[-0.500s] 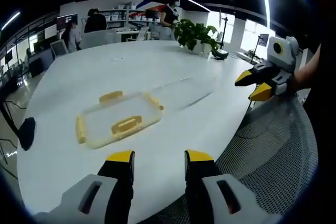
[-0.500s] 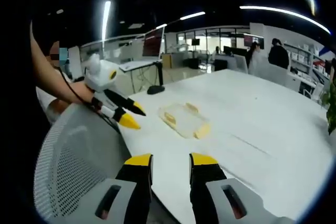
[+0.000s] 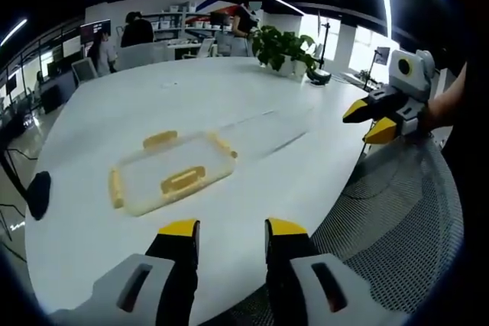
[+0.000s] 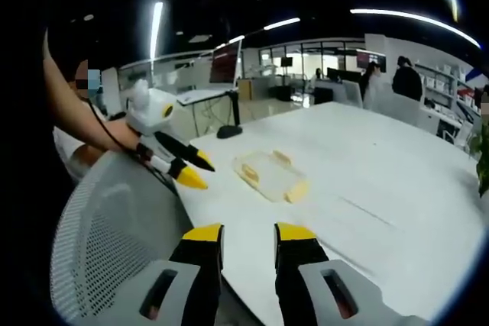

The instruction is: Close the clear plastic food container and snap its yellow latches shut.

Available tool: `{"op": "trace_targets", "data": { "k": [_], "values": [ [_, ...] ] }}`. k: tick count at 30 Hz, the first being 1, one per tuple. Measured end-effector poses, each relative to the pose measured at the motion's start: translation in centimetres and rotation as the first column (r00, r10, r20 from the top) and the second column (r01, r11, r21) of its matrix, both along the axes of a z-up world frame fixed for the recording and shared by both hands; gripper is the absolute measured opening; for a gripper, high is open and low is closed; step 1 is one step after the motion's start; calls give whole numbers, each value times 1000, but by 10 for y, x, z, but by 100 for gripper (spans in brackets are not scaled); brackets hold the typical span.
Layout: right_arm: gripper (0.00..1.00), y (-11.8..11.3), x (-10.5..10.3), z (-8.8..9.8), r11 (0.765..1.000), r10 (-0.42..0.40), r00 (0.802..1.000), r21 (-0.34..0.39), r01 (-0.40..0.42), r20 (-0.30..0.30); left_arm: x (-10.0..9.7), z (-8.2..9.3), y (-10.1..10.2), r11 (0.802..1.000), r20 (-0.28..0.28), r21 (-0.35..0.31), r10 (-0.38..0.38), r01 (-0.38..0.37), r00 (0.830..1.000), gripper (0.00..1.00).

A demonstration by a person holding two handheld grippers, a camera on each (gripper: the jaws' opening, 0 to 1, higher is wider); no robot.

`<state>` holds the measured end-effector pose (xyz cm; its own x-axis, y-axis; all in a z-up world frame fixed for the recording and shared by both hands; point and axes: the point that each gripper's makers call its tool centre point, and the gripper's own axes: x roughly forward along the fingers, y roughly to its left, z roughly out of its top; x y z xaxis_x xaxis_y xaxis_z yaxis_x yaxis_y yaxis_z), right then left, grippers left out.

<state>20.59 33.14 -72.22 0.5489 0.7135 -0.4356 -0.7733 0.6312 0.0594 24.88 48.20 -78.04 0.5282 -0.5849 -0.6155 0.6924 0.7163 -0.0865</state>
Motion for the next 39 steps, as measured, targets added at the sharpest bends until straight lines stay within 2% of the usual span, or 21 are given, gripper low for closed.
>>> {"op": "trace_targets", "data": {
  "k": [21, 39],
  "values": [
    [23, 0, -2, -1, 1000, 9, 1000, -4, -9, -2, -2, -3, 1, 1000, -17, 10, 0, 0, 1000, 27],
    [20, -1, 0, -5, 1000, -2, 1000, -26, 1, -7, -7, -8, -1, 1000, -54, 12, -16, 16, 998, 26]
  ]
}}
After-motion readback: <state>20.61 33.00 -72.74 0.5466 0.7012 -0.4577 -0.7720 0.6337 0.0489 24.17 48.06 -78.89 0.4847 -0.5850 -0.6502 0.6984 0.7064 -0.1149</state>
